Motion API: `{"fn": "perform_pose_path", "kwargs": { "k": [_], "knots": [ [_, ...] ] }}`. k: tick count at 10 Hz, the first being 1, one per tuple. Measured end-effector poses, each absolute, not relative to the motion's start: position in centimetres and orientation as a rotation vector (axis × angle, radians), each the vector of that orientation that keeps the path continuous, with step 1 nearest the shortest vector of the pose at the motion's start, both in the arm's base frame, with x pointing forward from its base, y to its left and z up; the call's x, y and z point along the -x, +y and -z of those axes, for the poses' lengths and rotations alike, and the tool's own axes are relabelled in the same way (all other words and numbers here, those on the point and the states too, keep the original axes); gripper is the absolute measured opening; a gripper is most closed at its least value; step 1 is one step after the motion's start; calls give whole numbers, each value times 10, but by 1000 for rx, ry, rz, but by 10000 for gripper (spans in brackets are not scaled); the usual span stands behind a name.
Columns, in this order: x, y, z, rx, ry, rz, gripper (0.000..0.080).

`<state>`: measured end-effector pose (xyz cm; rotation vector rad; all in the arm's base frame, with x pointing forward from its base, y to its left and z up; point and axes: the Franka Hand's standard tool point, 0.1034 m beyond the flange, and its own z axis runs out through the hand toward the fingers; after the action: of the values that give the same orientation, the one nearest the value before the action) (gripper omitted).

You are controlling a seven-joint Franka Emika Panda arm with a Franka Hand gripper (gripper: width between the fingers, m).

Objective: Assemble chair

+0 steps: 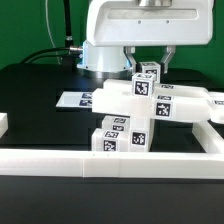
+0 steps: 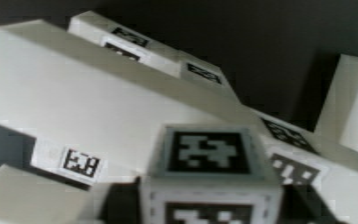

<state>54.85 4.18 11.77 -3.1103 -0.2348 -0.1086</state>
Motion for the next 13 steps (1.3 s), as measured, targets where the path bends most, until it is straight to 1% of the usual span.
{"fn": "perform_pose_path", "kwargs": {
  "k": [4,7,13],
  "knots": [
    [-549,42,-118,3113,-125,108,283],
    [-549,42,-118,3100,211,103,283],
    [-549,47,-118,2874,1086,79,284]
  ]
}}
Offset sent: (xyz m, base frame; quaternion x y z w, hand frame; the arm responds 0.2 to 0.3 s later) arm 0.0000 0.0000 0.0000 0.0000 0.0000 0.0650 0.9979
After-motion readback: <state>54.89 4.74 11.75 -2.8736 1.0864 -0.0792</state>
